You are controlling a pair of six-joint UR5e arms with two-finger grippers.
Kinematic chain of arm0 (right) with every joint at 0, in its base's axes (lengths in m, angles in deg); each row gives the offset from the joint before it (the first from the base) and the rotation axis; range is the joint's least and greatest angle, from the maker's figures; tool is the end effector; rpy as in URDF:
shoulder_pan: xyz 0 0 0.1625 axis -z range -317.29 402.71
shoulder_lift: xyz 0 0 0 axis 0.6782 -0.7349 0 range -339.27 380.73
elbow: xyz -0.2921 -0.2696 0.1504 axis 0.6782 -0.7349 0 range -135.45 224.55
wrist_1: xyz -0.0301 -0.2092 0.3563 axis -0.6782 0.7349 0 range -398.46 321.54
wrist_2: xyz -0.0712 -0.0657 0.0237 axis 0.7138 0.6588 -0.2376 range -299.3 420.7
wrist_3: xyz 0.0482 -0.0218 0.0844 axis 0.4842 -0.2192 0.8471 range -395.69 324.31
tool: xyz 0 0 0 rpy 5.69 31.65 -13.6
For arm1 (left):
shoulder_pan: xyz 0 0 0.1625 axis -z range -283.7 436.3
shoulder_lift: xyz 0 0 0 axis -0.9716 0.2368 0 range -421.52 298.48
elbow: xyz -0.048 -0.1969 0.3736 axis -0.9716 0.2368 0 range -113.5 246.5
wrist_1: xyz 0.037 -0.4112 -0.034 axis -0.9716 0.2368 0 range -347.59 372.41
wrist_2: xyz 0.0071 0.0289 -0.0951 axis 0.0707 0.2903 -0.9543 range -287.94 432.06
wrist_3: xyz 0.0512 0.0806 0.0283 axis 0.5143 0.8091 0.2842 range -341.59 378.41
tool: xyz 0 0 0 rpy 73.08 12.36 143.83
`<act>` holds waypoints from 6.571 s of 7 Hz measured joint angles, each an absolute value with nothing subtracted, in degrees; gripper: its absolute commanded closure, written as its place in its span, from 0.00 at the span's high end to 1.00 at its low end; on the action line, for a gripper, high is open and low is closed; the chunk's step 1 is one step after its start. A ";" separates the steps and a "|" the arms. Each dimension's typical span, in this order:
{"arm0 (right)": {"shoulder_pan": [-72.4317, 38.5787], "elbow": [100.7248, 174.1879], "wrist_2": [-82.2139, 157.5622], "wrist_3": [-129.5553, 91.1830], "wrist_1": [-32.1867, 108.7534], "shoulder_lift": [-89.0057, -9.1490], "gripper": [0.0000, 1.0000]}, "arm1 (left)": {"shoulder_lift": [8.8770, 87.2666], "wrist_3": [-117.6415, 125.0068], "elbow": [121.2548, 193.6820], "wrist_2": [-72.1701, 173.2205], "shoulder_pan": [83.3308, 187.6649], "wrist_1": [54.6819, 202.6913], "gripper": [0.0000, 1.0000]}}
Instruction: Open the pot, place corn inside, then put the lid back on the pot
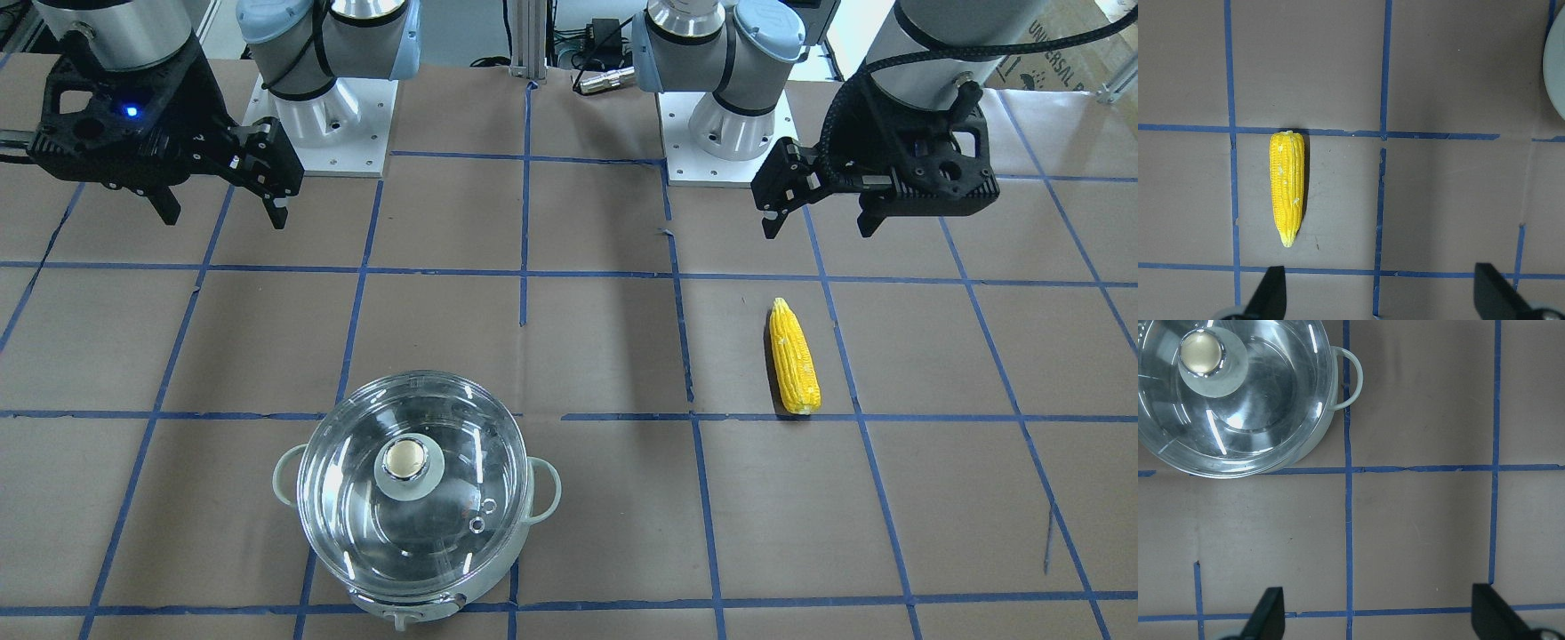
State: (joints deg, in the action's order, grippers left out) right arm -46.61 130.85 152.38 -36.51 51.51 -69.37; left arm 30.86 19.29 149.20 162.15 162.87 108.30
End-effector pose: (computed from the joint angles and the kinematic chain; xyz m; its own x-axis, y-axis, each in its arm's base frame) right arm 0.1245 -0.4983 0.5207 -0.9995 -0.0004 0.0303 -0.0024 0.9979 -0.0654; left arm -0.1027 -0.5135 0.5195 -0.9990 -0.0446 -0.0015 -0.0447 0.9989 0.0171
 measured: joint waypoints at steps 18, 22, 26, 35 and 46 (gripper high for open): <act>-55.43 114.66 151.30 -28.63 62.42 -42.35 0.95 | 30.50 19.06 149.95 162.09 163.29 108.30 1.00; -55.55 122.89 150.42 -23.93 70.50 -44.40 0.95 | 30.98 19.32 150.34 161.70 163.20 108.41 1.00; -55.65 123.14 150.42 -21.55 72.65 -44.16 0.95 | 31.76 24.13 152.66 161.73 156.93 110.73 1.00; -57.94 123.32 151.04 -21.65 76.19 -42.07 0.94 | 36.66 32.18 174.07 162.29 147.88 91.59 1.00; -58.02 123.92 151.20 -22.85 78.51 -41.92 0.19 | 47.07 32.08 180.65 161.91 148.91 68.33 0.11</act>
State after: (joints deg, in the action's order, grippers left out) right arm -58.02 123.92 151.20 -22.85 78.51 -41.92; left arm 47.07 32.08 180.65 161.91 148.91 68.33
